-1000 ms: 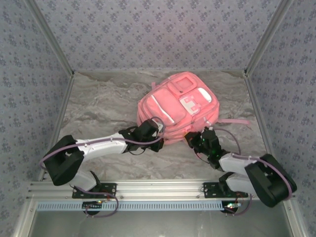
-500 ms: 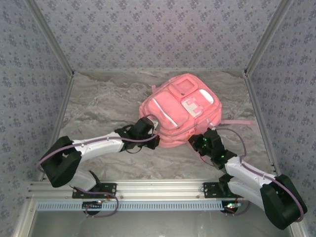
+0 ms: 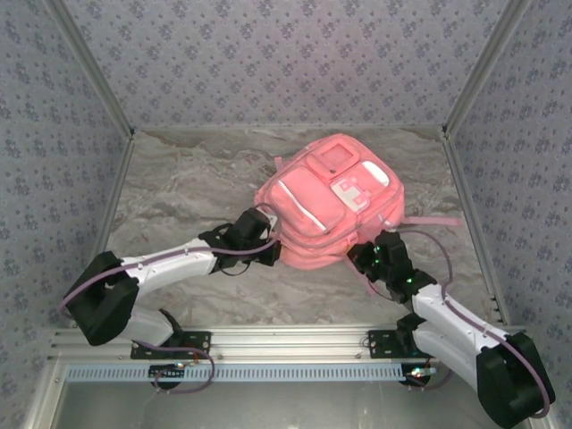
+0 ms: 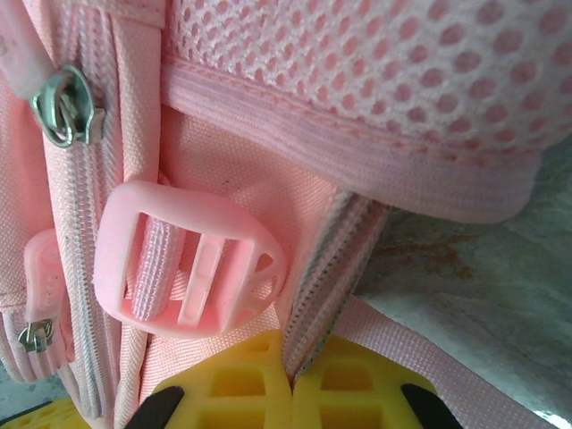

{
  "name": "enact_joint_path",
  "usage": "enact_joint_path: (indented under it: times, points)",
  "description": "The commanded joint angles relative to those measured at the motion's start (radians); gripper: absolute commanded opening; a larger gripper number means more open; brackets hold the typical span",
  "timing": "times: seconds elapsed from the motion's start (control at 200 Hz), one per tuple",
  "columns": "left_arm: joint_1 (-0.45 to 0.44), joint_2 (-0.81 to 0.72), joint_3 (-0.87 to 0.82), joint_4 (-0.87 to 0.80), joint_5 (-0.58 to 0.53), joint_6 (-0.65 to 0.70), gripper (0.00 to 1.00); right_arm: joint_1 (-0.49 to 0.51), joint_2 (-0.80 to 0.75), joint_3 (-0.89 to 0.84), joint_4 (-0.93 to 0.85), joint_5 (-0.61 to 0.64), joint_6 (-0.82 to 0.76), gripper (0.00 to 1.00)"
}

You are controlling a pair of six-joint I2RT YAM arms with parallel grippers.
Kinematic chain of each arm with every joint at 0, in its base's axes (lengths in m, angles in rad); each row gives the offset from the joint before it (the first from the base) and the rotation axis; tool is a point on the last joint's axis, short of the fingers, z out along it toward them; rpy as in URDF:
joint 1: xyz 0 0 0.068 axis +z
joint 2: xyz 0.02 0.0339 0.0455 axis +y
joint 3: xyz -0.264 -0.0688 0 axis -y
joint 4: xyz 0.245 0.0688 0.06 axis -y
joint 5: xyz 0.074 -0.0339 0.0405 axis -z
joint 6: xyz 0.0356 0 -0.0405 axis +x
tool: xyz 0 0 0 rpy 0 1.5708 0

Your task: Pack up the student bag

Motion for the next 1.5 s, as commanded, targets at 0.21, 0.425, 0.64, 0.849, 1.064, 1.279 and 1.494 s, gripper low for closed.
enact_joint_path:
  times: [0.21, 0.425, 0.64, 0.849, 1.064, 1.279, 1.494]
  points:
    - [0.081, 0.008, -0.009, -0.060, -0.111, 0.029, 0.00, -0.074, 0.000, 0.116, -0.259, 0.044, -0.196, 0.00]
    - [0.093, 0.036, 0.017, -0.051, -0.101, 0.037, 0.00, -0.127, 0.016, 0.146, -0.328, 0.026, -0.249, 0.00]
    - [0.077, 0.063, 0.007, 0.052, 0.043, 0.042, 0.00, -0.131, 0.080, 0.145, -0.220, -0.119, -0.290, 0.00]
    - [0.071, 0.070, 0.024, 0.055, 0.090, 0.048, 0.00, -0.122, 0.124, 0.161, -0.179, -0.164, -0.303, 0.09]
    - [0.124, -0.075, -0.053, 0.043, 0.093, 0.024, 0.21, -0.126, 0.098, 0.168, -0.230, -0.171, -0.336, 0.14]
    - [0.186, -0.135, -0.138, 0.121, 0.215, -0.033, 0.43, -0.127, 0.122, 0.157, -0.202, -0.210, -0.357, 0.14]
    - [0.217, -0.025, -0.139, 0.325, 0.459, -0.095, 0.51, -0.128, 0.148, 0.156, -0.190, -0.260, -0.391, 0.15]
